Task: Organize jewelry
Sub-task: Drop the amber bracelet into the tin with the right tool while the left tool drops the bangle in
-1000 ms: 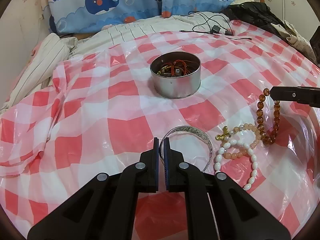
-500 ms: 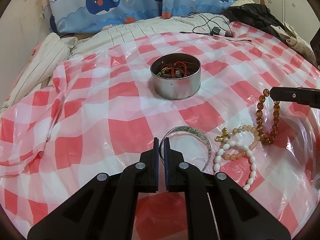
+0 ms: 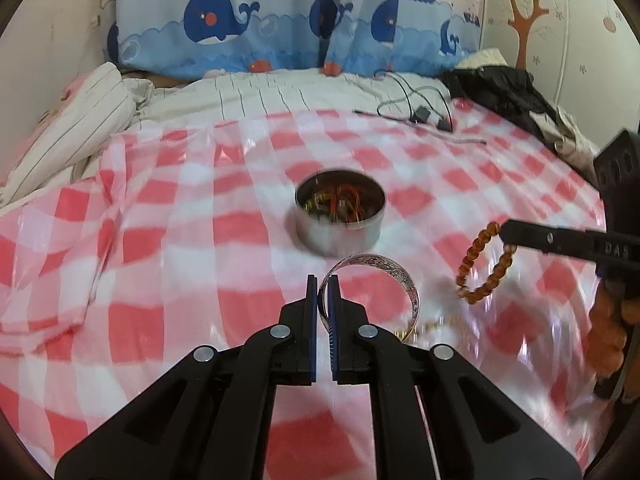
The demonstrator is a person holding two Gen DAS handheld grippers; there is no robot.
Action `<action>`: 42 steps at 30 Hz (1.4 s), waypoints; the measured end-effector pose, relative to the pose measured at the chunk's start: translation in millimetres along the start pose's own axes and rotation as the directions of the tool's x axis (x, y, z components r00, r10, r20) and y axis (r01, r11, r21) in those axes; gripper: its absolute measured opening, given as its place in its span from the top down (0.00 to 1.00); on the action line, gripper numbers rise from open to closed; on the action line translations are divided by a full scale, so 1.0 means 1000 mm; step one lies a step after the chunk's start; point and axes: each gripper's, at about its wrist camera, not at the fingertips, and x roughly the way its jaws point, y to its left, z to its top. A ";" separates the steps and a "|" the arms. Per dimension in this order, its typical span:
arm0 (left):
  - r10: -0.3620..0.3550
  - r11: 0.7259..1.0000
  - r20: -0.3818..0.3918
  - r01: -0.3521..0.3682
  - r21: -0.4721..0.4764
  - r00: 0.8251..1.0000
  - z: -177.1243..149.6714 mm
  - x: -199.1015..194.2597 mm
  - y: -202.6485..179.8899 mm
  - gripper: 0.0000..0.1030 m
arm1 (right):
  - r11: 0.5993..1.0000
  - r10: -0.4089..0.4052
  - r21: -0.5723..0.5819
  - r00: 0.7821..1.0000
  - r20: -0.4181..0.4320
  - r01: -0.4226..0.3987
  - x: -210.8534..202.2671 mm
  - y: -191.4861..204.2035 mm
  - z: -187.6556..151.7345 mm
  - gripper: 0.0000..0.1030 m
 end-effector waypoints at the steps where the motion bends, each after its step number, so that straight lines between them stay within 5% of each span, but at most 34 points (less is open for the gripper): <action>1: -0.004 1.000 0.007 0.004 -0.002 1.000 0.006 0.003 0.000 0.96 | 1.000 0.008 0.008 1.000 0.011 -0.008 0.001 0.001 0.005 0.88; 12: -0.016 0.998 0.022 0.017 -0.063 1.000 0.068 0.077 0.006 0.94 | 0.998 0.063 -0.021 0.997 0.044 -0.062 0.036 0.015 0.065 0.88; 14: -0.032 0.996 -0.012 0.031 -0.085 0.999 0.074 0.101 0.011 0.87 | 0.997 0.058 -0.047 0.997 0.050 -0.055 0.047 0.022 0.078 0.88; 16: -0.030 0.996 -0.053 0.025 -0.085 0.998 0.075 0.120 0.016 0.66 | 0.996 0.051 -0.073 0.997 0.058 -0.047 0.057 0.027 0.087 0.88; 21: -0.050 0.990 -0.035 0.045 -0.133 0.998 0.070 0.116 0.042 0.58 | 0.994 0.105 -0.009 0.994 0.038 -0.105 0.094 0.020 0.098 0.88; 22: -0.050 0.988 -0.028 0.046 -0.150 0.998 0.068 0.112 0.048 0.57 | 0.996 0.087 -0.009 0.996 0.019 -0.086 0.101 0.017 0.097 0.88; 25: -0.028 0.984 -0.026 0.023 -0.175 0.999 0.061 0.104 0.063 0.56 | 0.972 -0.196 -0.136 0.980 -0.034 0.190 0.129 0.016 0.087 0.88; 28: -0.002 0.989 -0.026 -0.002 -0.150 1.000 0.057 0.101 0.063 0.56 | 0.950 -0.275 -0.165 0.961 -0.033 0.266 0.128 0.011 0.078 0.76; 33: 0.004 0.985 -0.034 -0.010 -0.171 0.999 0.053 0.104 0.064 0.54 | 0.957 -0.181 -0.230 0.983 0.011 0.179 0.113 0.027 0.066 0.67; 36: 0.013 0.990 -0.056 -0.020 -0.142 0.998 0.058 0.118 0.055 0.54 | 0.939 -0.203 -0.287 0.979 -0.012 0.191 0.110 0.037 0.054 0.65; 42: 0.067 0.998 -0.087 -0.068 -0.008 0.994 0.071 0.149 0.014 0.54 | 0.949 -0.236 -0.217 0.972 0.002 0.231 0.052 0.015 0.032 0.56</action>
